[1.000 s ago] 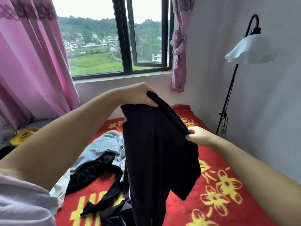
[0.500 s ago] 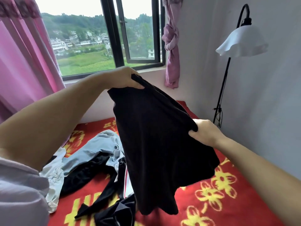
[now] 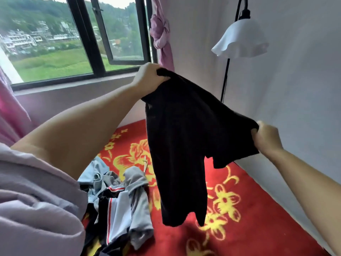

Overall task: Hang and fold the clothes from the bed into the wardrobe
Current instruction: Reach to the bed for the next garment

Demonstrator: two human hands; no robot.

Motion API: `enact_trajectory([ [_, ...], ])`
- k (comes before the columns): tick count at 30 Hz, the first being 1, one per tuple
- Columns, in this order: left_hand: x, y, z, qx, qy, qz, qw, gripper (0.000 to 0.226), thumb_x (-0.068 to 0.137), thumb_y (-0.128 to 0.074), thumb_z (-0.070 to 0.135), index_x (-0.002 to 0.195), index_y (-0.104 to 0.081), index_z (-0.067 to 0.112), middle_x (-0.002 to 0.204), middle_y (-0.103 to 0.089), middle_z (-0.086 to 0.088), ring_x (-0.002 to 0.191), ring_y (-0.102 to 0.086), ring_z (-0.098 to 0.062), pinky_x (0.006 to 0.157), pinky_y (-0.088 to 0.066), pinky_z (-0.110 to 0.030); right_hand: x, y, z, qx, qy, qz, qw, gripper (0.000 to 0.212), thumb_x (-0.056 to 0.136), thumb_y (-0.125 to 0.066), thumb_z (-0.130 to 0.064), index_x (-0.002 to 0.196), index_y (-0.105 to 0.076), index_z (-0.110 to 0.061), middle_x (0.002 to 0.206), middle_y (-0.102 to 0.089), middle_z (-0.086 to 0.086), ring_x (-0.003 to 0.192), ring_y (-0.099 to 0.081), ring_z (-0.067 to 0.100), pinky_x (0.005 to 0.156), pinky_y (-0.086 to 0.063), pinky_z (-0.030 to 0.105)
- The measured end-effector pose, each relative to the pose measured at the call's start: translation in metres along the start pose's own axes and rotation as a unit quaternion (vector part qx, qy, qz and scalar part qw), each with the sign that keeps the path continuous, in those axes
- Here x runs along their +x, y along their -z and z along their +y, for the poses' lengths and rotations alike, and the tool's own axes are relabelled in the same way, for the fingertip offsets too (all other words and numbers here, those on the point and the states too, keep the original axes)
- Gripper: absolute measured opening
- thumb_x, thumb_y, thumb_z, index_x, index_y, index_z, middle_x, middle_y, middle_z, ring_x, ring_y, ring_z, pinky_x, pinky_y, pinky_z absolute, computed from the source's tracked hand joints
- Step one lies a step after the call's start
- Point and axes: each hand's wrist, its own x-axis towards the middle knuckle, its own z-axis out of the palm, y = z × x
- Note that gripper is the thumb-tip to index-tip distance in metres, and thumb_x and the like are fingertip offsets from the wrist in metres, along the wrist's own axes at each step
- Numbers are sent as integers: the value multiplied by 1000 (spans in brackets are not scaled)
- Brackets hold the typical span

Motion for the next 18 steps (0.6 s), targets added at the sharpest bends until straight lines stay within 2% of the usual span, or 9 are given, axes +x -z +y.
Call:
enact_trajectory([
  [3,9,-3,31,-55,-36,8,998,11,83,-69,19,93,-73,22,79,-65,7,68,-59,1,60,-40,-3,6,13,9,42,-35,29,998,16,89,-40,-2,91,-53,7,93,-58,30,83,-58,45,73,-51,53],
  [5,8,-2,53,-60,-77,-25,995,11,82,-70,20,92,-73,21,77,-66,10,65,-59,6,63,-43,-5,-1,15,16,40,-56,18,997,10,88,-41,-1,87,-51,3,94,-57,28,82,-55,40,70,-49,45],
  [7,3,-1,72,-39,-114,-45,992,12,80,-71,23,91,-74,20,77,-66,10,68,-59,4,67,-45,-8,-13,12,15,21,-69,-47,996,11,88,-47,-4,77,-45,-6,82,-56,22,75,-49,33,62,-37,34],
  [10,-7,9,90,-17,-141,-64,988,8,79,-69,25,84,-69,32,73,-63,17,66,-56,7,64,-41,-3,-38,3,-8,14,-57,-174,983,22,89,-55,-21,72,-44,-13,69,-54,8,69,-49,28,55,-31,32],
  [12,-12,20,91,-15,-144,-65,987,9,80,-69,26,84,-68,34,73,-62,18,67,-57,6,66,-43,-6,-53,-2,-26,68,-37,-172,982,17,89,-55,-20,76,-48,-10,75,-60,10,67,-52,23,54,-34,30],
  [14,-18,33,88,-19,-134,-57,989,11,80,-69,26,90,-73,26,81,-68,10,74,-63,-3,74,-50,-16,-69,-1,-44,126,-17,-175,976,9,89,-55,-17,85,-53,-10,82,-66,12,64,-58,17,53,-40,26],
  [15,-21,40,85,-20,-126,-50,991,16,80,-69,26,94,-75,20,86,-71,4,78,-65,-9,78,-53,-22,-78,0,-52,136,-6,-205,969,8,88,-57,-18,91,-52,-12,86,-66,10,66,-60,16,56,-45,26],
  [16,-25,47,81,-22,-112,-42,993,20,80,-69,26,96,-76,16,89,-72,-1,81,-66,-14,81,-54,-27,-87,1,-61,132,11,-252,958,16,87,-60,-20,99,-51,-15,92,-66,7,72,-63,16,62,-49,28],
  [18,-33,60,71,-27,-78,-34,996,22,79,-70,24,96,-75,11,90,-72,-8,81,-66,-19,82,-55,-34,-107,5,-84,130,84,-346,925,53,83,-67,-28,128,-40,-24,110,-60,-2,96,-62,14,82,-52,31],
])
